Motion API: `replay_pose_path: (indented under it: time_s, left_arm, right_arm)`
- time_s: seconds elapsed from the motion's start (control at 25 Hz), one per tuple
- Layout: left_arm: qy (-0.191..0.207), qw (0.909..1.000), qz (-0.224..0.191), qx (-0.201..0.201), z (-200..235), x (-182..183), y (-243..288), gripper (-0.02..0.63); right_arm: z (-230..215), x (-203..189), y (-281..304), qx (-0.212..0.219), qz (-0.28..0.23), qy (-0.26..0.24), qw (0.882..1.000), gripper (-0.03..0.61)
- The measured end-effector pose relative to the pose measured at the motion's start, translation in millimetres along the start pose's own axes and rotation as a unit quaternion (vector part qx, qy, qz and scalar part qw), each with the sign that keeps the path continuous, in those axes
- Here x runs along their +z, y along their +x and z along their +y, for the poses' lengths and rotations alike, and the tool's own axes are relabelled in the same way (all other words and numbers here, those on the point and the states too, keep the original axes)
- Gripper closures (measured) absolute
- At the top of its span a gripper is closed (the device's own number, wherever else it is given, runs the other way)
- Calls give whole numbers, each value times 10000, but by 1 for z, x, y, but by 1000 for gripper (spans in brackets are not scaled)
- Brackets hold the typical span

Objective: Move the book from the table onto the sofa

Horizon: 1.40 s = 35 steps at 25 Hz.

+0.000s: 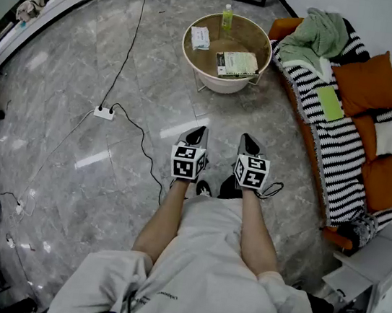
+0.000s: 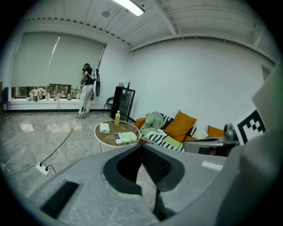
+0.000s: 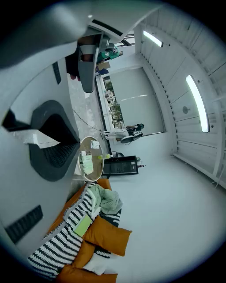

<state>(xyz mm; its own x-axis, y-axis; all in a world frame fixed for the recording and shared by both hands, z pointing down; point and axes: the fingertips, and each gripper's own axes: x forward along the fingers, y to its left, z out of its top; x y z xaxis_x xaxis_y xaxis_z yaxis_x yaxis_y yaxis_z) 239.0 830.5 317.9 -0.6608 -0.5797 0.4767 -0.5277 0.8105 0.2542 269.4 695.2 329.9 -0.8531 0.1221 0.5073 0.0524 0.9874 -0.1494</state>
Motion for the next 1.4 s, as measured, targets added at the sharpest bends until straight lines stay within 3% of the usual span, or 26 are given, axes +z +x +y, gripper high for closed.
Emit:
replay_pose_path:
  time_s: [0.4, 0.96, 1.2, 1.4]
  left_arm:
    - [-68, 9999, -60, -127, -4, 3, 13, 604]
    - [-269, 9994, -182, -133, 10, 15, 28, 604]
    - [-343, 9993, 94, -90, 27, 20, 48, 604]
    - [-168, 9995, 271, -79, 36, 29, 67, 604]
  right_arm:
    - [-3, 1, 3, -17, -89, -180, 9998, 574]
    - [-9, 19, 34, 215, -263, 72, 9994, 574]
    - [-5, 32, 68, 420, -177, 103, 9989, 574]
    - [-13, 47, 93, 366, -341, 167, 9986, 574]
